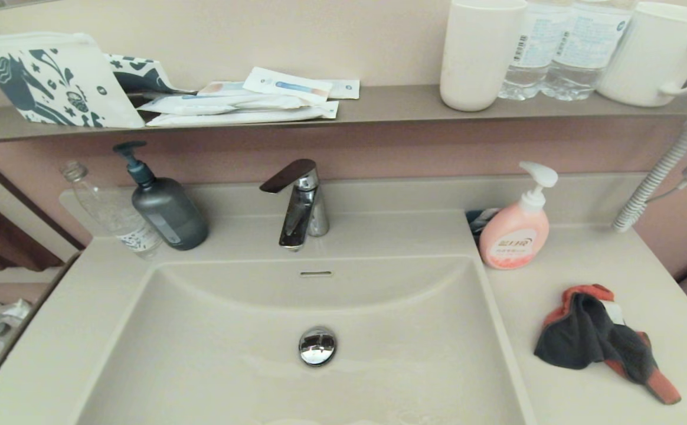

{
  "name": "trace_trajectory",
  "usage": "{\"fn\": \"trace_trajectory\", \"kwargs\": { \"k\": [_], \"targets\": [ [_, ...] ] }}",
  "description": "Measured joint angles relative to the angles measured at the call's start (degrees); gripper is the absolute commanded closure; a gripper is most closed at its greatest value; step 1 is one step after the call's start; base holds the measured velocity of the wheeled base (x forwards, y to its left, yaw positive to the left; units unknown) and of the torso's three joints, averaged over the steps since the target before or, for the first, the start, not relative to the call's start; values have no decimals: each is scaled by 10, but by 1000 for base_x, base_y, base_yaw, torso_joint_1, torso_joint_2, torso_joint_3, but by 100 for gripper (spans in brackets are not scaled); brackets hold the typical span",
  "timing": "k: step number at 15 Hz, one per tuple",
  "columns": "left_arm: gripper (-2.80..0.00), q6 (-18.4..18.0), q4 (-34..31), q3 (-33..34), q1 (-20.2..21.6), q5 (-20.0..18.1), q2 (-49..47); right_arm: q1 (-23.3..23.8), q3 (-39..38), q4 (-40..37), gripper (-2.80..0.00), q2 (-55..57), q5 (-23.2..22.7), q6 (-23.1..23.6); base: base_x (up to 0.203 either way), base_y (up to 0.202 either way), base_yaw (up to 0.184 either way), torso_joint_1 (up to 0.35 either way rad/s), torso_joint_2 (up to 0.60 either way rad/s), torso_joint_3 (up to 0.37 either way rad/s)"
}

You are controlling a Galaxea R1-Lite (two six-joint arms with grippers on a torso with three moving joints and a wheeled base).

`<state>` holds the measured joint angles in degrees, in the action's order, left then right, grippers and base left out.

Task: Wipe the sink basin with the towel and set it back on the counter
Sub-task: Pick up the cloth

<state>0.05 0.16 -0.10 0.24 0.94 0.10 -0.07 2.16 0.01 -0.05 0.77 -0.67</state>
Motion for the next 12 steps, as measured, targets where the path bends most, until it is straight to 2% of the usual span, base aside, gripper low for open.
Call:
{"fn": "trace_trajectory", "kwargs": {
  "k": [7,12],
  "targets": [
    [0,0,0,0,0,0,0,1,130,-35,0,41,1,0,0,0,0,0,0,0],
    [0,0,0,0,0,0,0,-1,243,-39,0,214,36,0,0,0,0,0,0,0]
  ]
}}
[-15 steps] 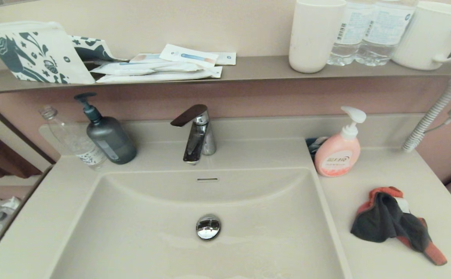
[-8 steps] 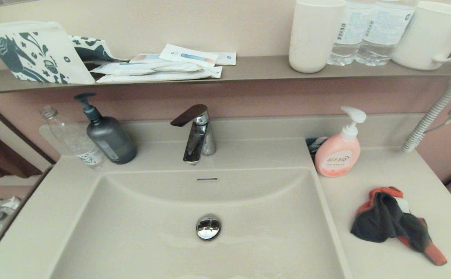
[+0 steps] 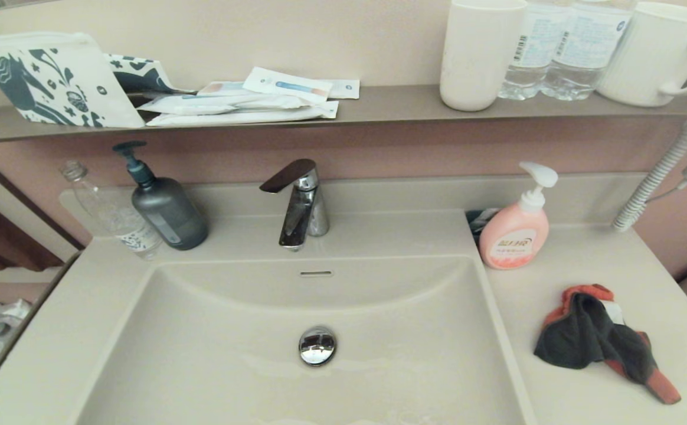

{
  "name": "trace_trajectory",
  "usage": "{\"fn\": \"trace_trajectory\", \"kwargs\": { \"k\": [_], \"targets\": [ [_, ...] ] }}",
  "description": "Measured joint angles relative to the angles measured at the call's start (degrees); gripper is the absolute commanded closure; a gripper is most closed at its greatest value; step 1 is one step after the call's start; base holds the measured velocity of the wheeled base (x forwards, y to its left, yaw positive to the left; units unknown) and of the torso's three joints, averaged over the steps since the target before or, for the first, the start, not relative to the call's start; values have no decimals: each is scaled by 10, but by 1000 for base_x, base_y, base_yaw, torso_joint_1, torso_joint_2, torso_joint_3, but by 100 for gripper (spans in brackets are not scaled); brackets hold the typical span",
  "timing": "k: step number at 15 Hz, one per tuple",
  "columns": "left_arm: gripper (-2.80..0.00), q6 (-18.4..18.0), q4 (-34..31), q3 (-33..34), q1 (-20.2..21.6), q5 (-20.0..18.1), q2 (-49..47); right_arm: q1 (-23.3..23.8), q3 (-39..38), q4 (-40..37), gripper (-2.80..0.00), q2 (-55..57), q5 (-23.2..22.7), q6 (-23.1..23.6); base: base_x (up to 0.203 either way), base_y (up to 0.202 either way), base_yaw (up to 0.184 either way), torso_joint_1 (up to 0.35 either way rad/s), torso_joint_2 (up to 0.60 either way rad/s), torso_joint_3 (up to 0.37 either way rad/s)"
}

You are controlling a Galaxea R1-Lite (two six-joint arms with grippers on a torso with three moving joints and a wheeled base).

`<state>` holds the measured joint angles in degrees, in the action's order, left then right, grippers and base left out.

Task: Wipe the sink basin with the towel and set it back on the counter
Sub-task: Pick up the cloth

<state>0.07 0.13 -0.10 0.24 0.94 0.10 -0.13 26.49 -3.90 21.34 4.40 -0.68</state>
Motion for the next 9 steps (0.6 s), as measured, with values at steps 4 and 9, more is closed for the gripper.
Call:
{"fn": "trace_trajectory", "kwargs": {
  "k": [4,9],
  "targets": [
    [0,0,0,0,0,0,0,7,84,-25,0,192,26,-2,0,0,0,0,0,0],
    [0,0,0,0,0,0,0,20,205,-135,0,406,34,-37,0,0,0,0,0,0]
  ]
}}
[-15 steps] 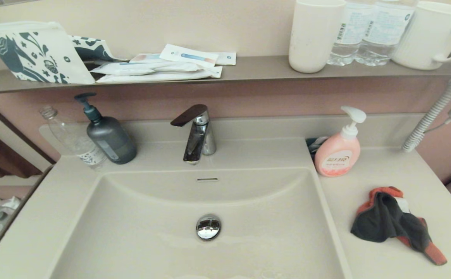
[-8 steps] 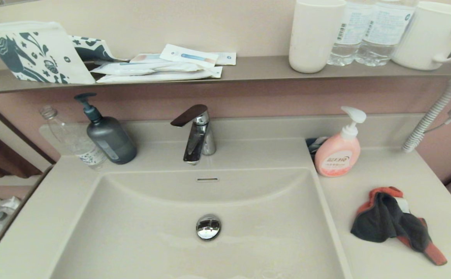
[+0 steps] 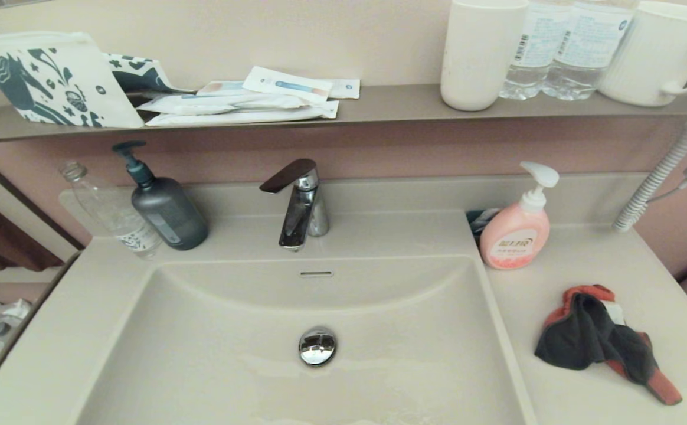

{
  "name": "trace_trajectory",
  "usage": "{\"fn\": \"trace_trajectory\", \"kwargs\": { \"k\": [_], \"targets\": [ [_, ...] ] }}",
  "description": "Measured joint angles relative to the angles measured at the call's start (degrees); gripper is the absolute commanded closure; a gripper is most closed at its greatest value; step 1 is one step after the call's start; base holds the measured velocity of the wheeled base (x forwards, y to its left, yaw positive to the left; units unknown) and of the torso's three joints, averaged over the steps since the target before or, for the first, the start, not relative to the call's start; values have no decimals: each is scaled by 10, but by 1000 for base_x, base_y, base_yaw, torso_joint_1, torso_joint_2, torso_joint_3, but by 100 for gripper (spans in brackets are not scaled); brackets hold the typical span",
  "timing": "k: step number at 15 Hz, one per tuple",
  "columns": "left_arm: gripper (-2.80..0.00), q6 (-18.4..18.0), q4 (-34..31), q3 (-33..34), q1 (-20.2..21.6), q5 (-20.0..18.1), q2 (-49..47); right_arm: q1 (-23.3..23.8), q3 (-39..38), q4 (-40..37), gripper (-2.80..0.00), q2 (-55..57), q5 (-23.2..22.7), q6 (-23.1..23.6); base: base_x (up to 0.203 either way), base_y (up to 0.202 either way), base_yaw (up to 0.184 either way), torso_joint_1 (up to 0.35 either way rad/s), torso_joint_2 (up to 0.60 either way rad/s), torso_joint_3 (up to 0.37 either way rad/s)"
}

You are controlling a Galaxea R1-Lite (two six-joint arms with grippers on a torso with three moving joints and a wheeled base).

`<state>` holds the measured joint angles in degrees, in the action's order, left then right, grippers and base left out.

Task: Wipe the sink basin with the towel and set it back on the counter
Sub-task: Pick up the cloth

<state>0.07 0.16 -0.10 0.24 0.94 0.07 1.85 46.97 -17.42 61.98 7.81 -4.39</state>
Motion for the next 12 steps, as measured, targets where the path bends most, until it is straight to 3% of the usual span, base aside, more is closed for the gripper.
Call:
{"fn": "trace_trajectory", "kwargs": {
  "k": [3,4,7,12],
  "targets": [
    [0,0,0,0,0,0,0,-10,15,-16,0,101,-1,-5,0,0,0,0,0,0],
    [0,0,0,0,0,0,0,-16,16,-16,-280,131,-2,-7,0,0,0,0,0,0],
    [0,0,0,0,0,0,0,-36,14,1,-280,193,-6,-3,0,0,0,0,0,0],
    [0,0,0,0,0,0,0,-41,11,58,-280,260,-14,53,0,0,0,0,0,0]
  ]
}}
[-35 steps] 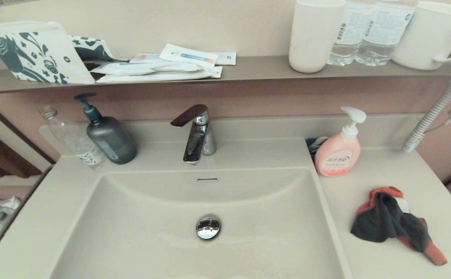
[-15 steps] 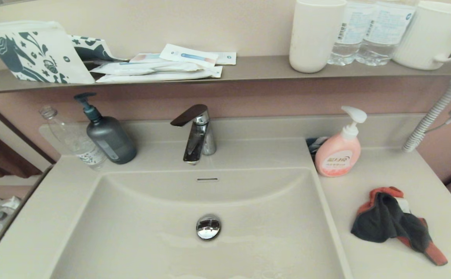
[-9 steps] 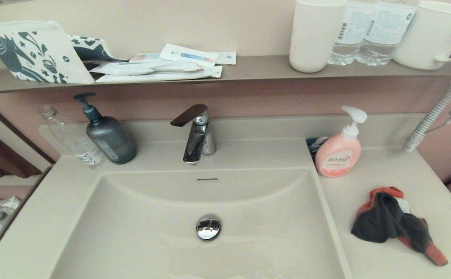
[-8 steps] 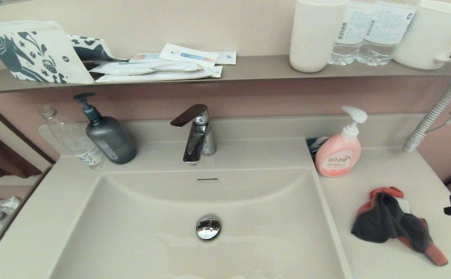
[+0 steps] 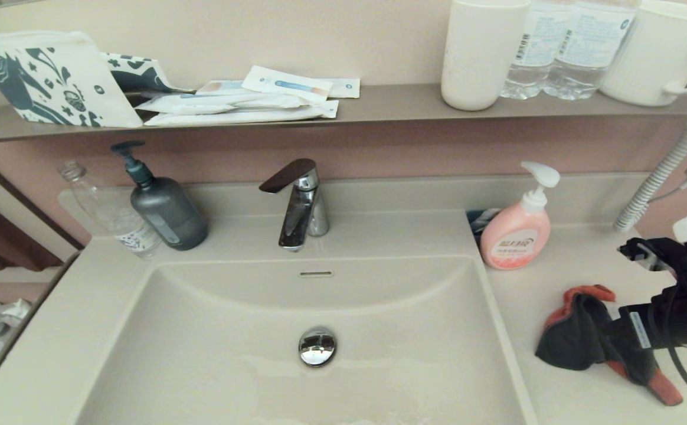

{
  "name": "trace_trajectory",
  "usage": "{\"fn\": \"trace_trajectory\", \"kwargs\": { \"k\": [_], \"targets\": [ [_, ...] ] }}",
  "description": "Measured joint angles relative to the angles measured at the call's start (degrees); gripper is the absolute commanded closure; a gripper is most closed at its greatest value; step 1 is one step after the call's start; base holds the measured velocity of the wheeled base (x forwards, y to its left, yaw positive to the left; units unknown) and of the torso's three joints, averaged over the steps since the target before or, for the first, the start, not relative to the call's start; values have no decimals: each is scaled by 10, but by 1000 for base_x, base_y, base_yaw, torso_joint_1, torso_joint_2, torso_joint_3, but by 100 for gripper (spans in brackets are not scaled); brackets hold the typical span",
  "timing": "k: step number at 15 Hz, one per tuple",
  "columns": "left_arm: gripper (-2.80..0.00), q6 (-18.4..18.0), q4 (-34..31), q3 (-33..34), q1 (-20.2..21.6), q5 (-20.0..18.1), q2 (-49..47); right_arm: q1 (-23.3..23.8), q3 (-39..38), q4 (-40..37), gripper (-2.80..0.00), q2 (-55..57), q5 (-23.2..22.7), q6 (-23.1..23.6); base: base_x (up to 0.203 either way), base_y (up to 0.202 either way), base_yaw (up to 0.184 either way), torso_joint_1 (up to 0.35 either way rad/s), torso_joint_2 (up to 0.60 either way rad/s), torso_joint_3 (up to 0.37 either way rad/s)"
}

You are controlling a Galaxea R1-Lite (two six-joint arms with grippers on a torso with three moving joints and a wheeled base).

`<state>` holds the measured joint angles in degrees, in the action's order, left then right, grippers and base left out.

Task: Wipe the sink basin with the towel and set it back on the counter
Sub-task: Pick up the cloth

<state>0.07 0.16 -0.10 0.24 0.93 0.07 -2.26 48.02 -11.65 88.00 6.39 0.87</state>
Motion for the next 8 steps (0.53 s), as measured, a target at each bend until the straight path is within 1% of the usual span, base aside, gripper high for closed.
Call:
{"fn": "trace_trajectory", "kwargs": {
  "k": [5,8],
  "targets": [
    [0,0,0,0,0,0,0,-1,2,60,-280,60,2,13,0,0,0,0,0,0],
    [0,0,0,0,0,0,0,-6,9,69,-280,87,2,32,0,0,0,0,0,0]
  ]
}}
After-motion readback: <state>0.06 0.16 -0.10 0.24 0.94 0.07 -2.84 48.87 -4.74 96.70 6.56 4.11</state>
